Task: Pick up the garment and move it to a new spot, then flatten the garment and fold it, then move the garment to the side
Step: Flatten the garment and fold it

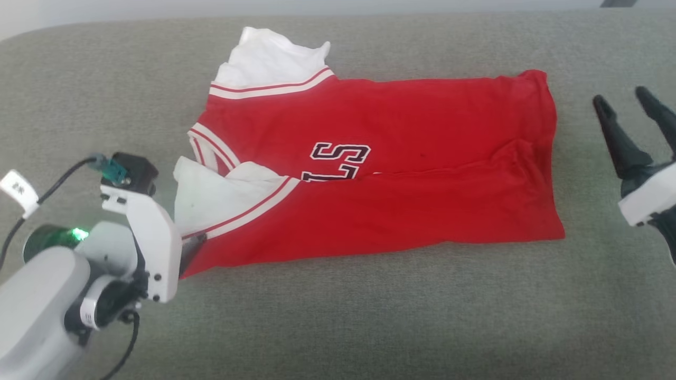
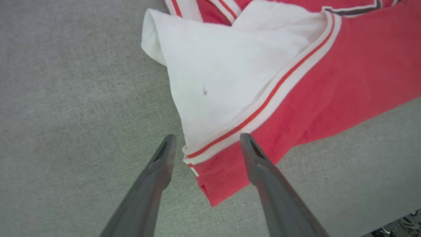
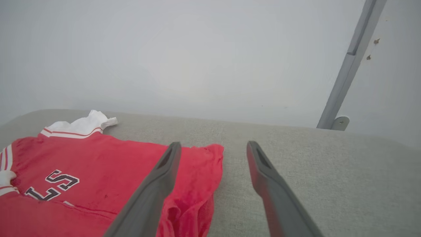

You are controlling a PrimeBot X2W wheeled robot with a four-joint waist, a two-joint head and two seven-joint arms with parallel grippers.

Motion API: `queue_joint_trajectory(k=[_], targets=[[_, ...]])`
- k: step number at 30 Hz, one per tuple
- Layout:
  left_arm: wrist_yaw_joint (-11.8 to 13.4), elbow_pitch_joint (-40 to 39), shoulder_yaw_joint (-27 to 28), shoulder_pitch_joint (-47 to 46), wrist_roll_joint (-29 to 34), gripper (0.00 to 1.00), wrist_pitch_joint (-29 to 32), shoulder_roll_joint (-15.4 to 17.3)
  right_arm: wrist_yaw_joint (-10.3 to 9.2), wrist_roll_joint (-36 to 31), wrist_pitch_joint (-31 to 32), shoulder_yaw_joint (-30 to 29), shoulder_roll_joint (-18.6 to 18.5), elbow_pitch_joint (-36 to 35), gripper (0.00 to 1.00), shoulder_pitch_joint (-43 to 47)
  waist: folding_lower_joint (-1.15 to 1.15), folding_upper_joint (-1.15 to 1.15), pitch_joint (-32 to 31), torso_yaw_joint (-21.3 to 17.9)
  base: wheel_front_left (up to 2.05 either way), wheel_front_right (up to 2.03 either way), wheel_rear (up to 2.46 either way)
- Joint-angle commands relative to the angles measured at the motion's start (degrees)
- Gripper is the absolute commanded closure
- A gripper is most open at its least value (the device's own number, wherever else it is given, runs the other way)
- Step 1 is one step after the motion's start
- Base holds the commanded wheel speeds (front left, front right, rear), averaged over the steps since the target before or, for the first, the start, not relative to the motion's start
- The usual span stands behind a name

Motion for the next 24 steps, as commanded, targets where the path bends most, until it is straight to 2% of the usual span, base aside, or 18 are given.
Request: queue_joint_trajectory(k=[1,9,11,14,15,16,24], targets=[[1.18,-1.13,0.41,1.35,-0.48,0.0,0.33,0.38,-0.08,-1.21,-0.74,-2.01,0.97,-1.02,0.0,1.75,0.0,0.0,0.24,-0.49,0.0,0.0,0.0],[5.5,-1.07,0.86,5.89,-2.46,0.0,1.47,1.6,-0.06,-9.74,-0.45,-13.61,8.48,-8.5,0.0,9.82,0.0,0.0,1.74,-4.17,0.0,0.0,0.0],[6.03,0.57,1.19,7.11,-3.53,0.0,0.75,0.63,-0.07,-11.84,1.58,-16.54,11.44,-11.82,0.0,12.6,0.0,0.0,2.43,-5.32,0.0,0.0,0.0],[6.09,2.91,0.95,7.47,-3.7,0.0,0.68,-0.13,-0.06,-13.19,4.46,-17.75,13.39,-14.46,0.0,14.98,0.0,0.0,2.9,-6.07,0.0,0.0,0.0],[5.85,3.66,0.9,7.42,-3.97,0.36,0.69,-0.49,-0.06,-13.36,5.87,-17.69,13.62,-15.1,0.0,15.72,0.0,0.0,2.96,-6.2,0.0,0.0,0.0],[5.16,4.13,0.6,7.25,-4.0,1.0,0.68,-0.67,-0.06,-13.4,7.3,-17.48,13.82,-15.79,0.0,16.3,0.0,0.0,2.99,-6.3,0.0,0.0,0.0],[2.69,5.99,-0.27,5.52,-3.16,1.0,-0.03,-2.04,-0.05,-10.43,20.7,-15.37,15.47,-17.06,0.0,18.81,0.0,0.0,2.61,-5.38,0.0,0.0,0.0]])
